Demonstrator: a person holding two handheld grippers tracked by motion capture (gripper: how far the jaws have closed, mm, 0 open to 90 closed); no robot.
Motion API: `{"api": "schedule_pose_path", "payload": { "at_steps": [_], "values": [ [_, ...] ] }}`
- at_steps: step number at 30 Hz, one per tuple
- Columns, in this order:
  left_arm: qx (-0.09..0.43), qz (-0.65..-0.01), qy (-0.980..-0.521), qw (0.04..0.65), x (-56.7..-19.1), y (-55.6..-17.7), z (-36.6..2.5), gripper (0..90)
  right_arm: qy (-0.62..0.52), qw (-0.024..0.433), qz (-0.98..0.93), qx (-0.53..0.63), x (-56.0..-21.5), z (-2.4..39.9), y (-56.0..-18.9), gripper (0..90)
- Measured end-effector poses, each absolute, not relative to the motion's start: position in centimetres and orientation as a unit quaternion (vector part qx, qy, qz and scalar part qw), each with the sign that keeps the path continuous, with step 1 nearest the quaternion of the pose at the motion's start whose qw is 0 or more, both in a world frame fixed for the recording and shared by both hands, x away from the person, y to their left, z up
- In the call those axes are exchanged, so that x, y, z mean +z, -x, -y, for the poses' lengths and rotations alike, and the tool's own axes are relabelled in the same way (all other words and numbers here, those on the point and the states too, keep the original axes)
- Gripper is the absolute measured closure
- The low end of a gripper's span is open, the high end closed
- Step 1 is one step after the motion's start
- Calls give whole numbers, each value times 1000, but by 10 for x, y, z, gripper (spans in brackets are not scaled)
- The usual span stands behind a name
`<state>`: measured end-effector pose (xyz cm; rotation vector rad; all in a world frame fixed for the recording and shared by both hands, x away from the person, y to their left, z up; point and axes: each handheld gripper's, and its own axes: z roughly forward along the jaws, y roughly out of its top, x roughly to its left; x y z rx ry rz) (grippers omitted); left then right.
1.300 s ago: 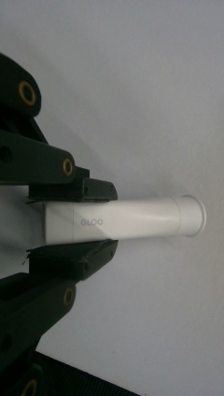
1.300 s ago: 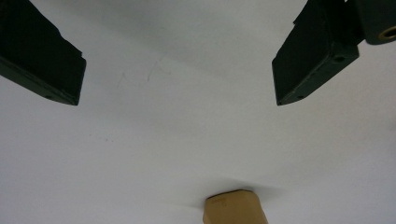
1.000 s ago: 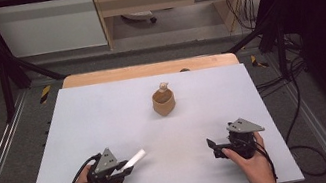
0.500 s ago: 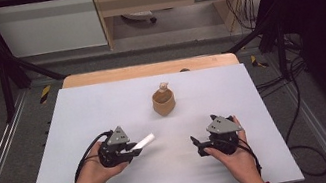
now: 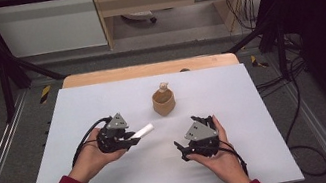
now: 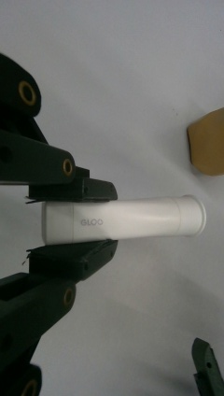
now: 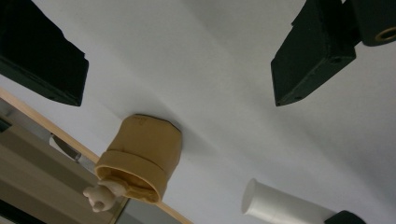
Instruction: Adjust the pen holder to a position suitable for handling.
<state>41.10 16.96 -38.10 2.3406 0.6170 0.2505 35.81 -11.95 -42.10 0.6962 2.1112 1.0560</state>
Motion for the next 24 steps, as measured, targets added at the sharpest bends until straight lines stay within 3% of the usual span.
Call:
{"api": "schedule_pose_path", "payload": {
  "at_steps": [24],
  "values": [
    [93, -218, -915, 328, -362, -407, -167, 712, -187, 389, -824, 368, -421, 89, -338, 51]
  ]
}}
